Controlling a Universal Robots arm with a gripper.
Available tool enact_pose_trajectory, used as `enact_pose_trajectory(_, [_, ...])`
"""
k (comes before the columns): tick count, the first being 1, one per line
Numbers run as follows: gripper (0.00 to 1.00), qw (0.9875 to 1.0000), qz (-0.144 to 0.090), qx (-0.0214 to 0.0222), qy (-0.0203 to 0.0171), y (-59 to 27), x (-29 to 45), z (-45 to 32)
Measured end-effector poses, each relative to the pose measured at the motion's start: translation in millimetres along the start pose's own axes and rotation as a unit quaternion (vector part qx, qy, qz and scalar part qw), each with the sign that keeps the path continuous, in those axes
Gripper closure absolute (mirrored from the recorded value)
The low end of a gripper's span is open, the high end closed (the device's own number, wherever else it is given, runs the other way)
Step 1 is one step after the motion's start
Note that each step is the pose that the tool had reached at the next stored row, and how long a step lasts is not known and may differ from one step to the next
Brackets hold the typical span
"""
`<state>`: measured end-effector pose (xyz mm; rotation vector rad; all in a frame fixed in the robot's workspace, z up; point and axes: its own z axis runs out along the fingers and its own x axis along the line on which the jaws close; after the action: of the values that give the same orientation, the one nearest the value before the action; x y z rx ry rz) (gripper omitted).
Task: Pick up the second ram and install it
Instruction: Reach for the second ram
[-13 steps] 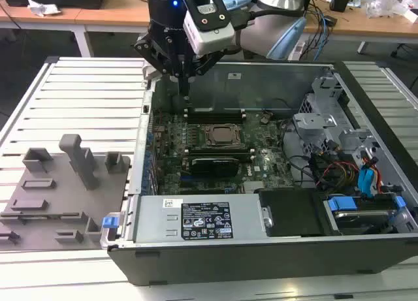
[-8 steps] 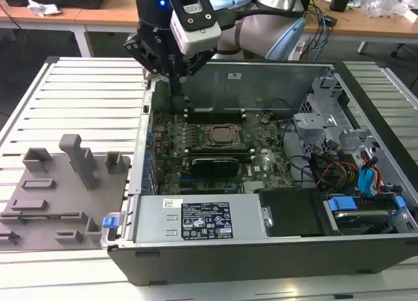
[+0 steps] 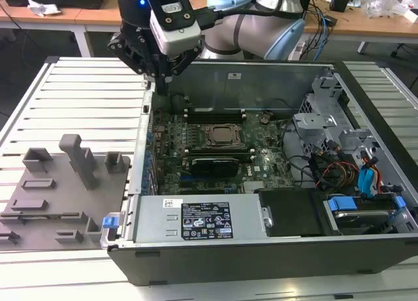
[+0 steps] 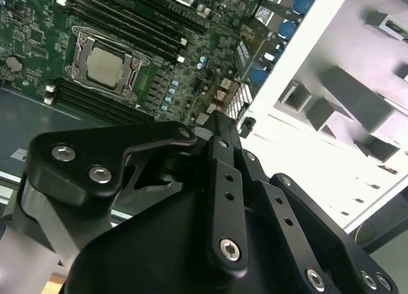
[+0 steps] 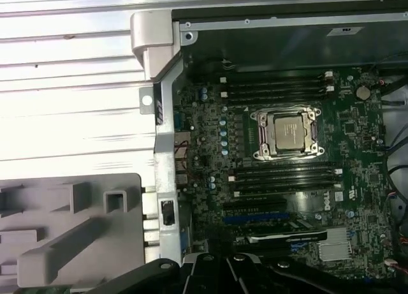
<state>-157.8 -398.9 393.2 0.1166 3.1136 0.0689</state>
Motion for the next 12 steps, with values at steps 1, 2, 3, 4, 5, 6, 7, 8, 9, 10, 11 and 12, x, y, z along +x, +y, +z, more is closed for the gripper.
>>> enact_pose_trajectory(1, [0.89,1.0,0.0,0.0001,0.0,-0.2,3.0,-0.1])
enact_pose_trajectory(2, [0.89,1.0,0.0,0.0,0.0,-0.5,7.4,-0.1])
enact_pose_trajectory(3, [0.89,1.0,0.0,0.0,0.0,-0.9,12.4,-0.3])
enact_pose_trajectory(4, [0.89,1.0,0.0,0.0,0.0,-1.1,14.6,-0.3])
enact_pose_trajectory(5, [0.89,1.0,0.0,0.0,0.0,-1.2,16.7,-0.4])
enact_pose_trajectory(6, [0.89,1.0,0.0,0.0,0.0,-1.6,21.8,-0.5])
enact_pose_trajectory(7, [0.89,1.0,0.0,0.0,0.0,-1.7,23.4,-0.5])
enact_pose_trajectory(8, [0.89,1.0,0.0,0.0,0.0,-1.9,25.0,-0.5])
enact_pose_trajectory(9, [0.89,1.0,0.0,0.0,0.0,-2.0,26.5,-0.6])
enact_pose_trajectory(10, [0.89,1.0,0.0,0.0,0.0,-2.1,28.0,-0.6])
enact_pose_trajectory(11, [0.89,1.0,0.0,0.0,0.0,-2.2,29.4,-0.6])
enact_pose_trajectory(12, [0.89,1.0,0.0,0.0,0.0,-2.3,31.0,-0.6])
